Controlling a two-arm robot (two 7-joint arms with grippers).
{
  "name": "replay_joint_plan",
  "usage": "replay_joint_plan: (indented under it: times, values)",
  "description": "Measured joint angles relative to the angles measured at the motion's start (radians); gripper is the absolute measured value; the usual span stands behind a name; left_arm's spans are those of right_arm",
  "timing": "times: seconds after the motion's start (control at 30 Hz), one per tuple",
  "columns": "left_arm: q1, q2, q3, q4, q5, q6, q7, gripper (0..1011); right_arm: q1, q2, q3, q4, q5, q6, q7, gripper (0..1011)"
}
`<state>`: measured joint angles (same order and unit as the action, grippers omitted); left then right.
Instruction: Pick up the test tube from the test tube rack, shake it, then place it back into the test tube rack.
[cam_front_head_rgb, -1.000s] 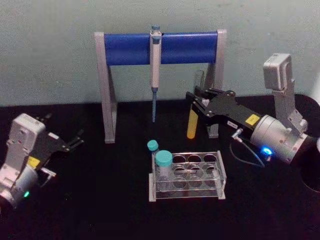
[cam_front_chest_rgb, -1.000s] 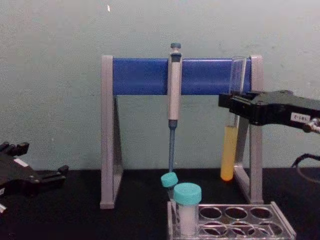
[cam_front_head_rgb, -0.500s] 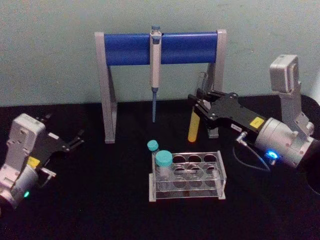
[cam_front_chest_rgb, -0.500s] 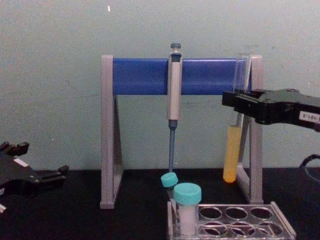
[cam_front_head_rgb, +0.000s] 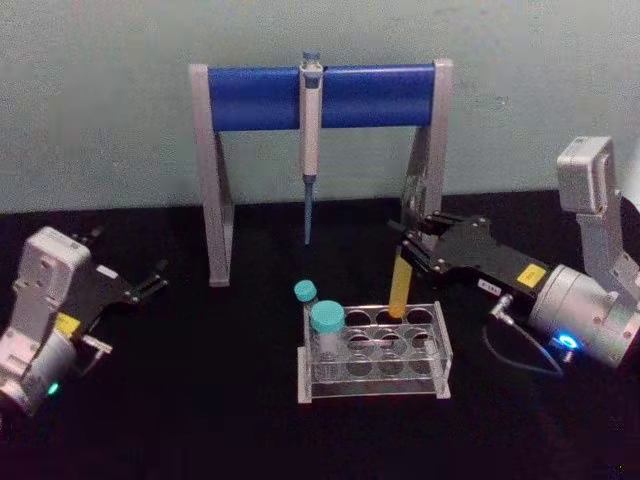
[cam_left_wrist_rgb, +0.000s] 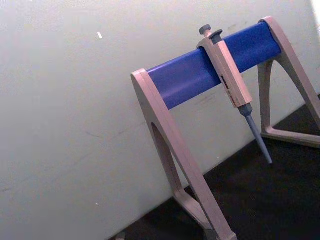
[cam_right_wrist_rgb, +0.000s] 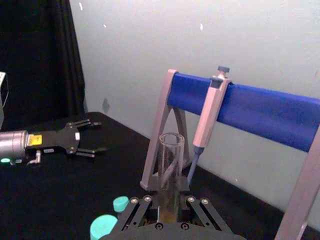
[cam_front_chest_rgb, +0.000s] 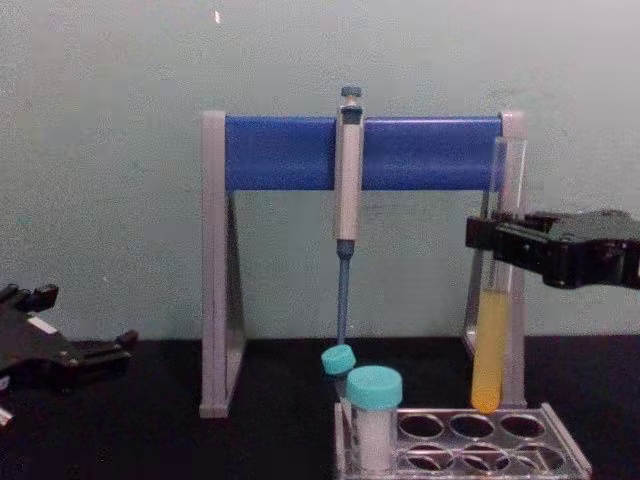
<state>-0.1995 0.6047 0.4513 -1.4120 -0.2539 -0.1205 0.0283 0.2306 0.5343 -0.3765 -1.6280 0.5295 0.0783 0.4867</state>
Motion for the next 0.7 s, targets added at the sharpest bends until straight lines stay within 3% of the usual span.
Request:
replay_joint_plan:
  times: [0.7]
  values:
    - [0.000, 0.000, 0.000, 0.000, 0.000, 0.000, 0.000, 1010, 0.037, -0.022, -0.026, 0.068, 0.005, 0.000, 0.003, 232]
